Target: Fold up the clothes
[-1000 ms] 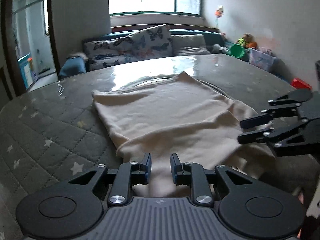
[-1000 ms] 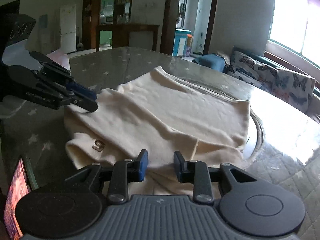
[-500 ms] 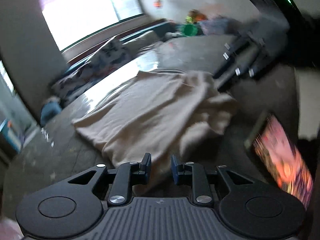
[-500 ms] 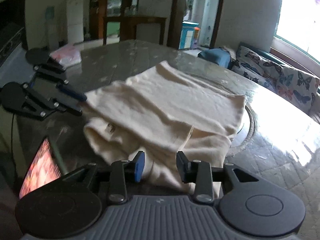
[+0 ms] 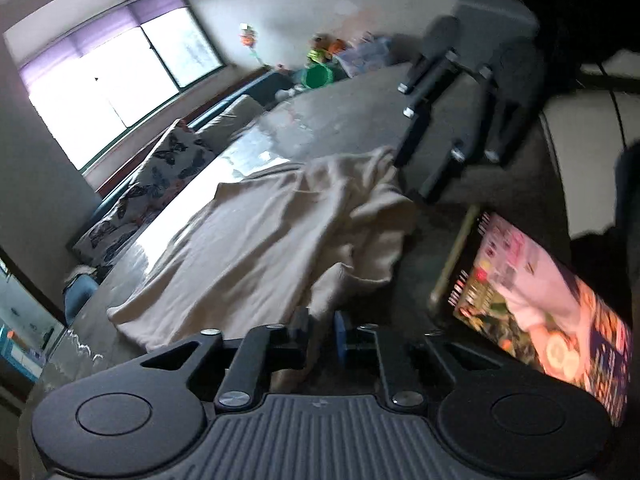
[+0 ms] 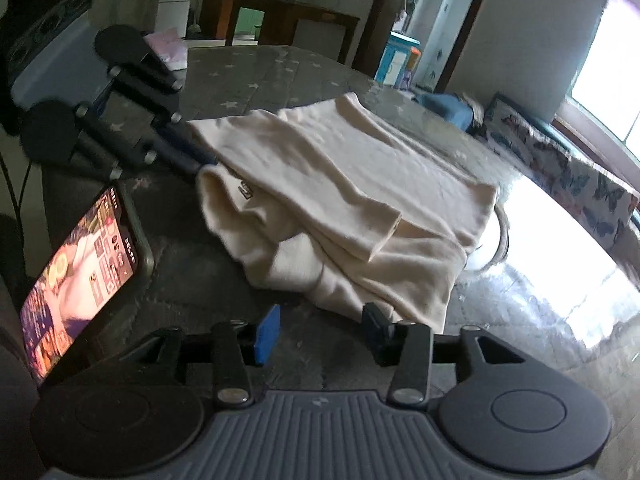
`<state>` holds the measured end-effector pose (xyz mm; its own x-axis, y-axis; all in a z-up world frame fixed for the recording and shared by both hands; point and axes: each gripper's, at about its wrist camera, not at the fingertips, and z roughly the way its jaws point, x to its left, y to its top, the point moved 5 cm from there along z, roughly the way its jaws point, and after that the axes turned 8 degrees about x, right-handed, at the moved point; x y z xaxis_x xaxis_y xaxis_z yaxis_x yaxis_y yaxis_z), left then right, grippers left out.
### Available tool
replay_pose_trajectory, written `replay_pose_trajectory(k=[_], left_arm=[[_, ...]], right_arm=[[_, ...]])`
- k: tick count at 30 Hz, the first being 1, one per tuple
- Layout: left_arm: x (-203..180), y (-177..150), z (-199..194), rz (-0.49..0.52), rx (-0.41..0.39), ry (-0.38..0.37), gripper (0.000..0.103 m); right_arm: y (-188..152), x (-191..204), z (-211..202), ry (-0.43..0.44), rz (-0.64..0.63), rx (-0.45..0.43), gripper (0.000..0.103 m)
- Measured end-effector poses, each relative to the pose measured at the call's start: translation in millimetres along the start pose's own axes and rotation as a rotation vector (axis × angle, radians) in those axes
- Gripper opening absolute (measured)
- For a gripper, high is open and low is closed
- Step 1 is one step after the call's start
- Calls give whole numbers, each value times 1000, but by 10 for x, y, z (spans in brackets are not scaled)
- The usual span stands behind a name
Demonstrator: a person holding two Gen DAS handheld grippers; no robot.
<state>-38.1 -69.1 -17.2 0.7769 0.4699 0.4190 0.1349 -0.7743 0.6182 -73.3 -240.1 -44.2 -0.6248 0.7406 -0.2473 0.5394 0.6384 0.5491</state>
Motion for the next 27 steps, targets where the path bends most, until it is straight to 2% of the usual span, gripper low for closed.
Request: replay_pose_trajectory(k=[7, 14, 16, 20, 22, 23, 26, 27], left_arm=[[356, 162, -29, -167, -54, 9, 9], [583, 266, -4, -252, -77, -11, 9], [605, 258, -5, -265, -76, -15, 9], [534, 186, -40, -254, -68, -15, 13], [483, 130, -74, -250, -64, -11, 15], [460, 102, -87, -249, -61, -6, 19], [396, 13, -152, -240, -63, 16, 33], [377, -14, -171, -234, -60, 22, 35]], right_arm=[[44, 37, 37, -68, -73, -53, 58], [173, 66, 200, -124, -138, -128, 59], [220, 53, 248, -132, -142, -147, 55], [303, -26, 271, -78, -96, -143, 23], [340, -85, 248, -43, -55, -140, 20], [359, -114, 236, -25, -34, -138, 16], [408, -207, 186, 15, 26, -138, 14], [426, -236, 169, 27, 45, -140, 14]])
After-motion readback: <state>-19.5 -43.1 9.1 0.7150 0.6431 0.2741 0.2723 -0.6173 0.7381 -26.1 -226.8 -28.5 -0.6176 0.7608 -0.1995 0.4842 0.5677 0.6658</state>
